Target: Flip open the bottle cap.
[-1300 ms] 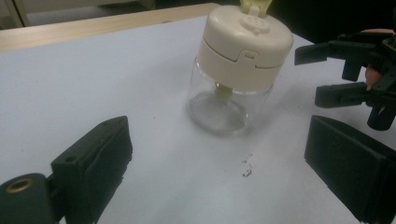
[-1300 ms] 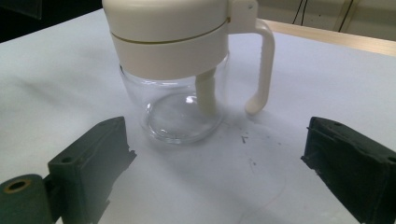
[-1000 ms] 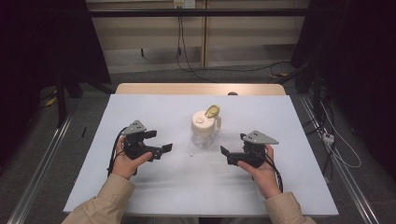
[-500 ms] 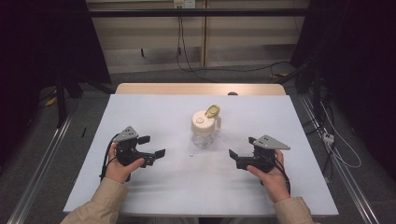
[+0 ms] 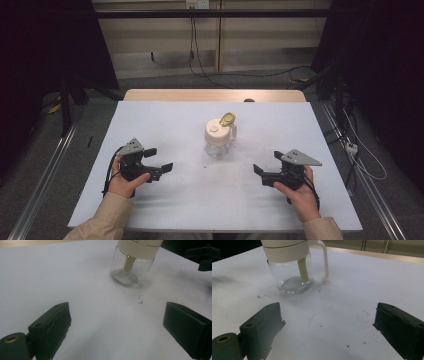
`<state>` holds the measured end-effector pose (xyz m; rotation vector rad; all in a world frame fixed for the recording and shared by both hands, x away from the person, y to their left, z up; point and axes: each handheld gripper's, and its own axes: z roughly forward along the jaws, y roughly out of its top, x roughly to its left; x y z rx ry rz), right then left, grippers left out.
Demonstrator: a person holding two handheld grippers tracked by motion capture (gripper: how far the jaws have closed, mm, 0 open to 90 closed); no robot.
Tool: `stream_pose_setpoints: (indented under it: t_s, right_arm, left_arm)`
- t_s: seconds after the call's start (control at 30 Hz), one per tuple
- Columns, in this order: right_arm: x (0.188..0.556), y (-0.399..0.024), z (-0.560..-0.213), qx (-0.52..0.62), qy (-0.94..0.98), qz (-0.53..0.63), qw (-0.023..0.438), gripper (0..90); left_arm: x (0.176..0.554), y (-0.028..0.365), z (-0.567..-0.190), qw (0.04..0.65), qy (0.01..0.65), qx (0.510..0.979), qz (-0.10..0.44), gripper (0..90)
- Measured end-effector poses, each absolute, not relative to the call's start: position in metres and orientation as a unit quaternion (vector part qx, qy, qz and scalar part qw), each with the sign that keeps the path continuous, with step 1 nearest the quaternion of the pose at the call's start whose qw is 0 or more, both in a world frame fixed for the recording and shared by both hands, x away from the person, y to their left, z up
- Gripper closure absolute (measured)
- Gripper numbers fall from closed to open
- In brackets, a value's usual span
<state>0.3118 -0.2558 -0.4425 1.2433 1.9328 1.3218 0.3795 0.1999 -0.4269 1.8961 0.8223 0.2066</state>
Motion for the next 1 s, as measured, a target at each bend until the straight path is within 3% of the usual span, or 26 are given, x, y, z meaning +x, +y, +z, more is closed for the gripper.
stream_pose_setpoints:
  t_s: [1.0]
  right_arm:
    - [0.288,-0.284,-0.445,0.469,0.697,0.481,0.252,7.0]
  left_arm:
    - [0.368,0.220,-0.432,0.499,0.350,0.787,0.095,7.6]
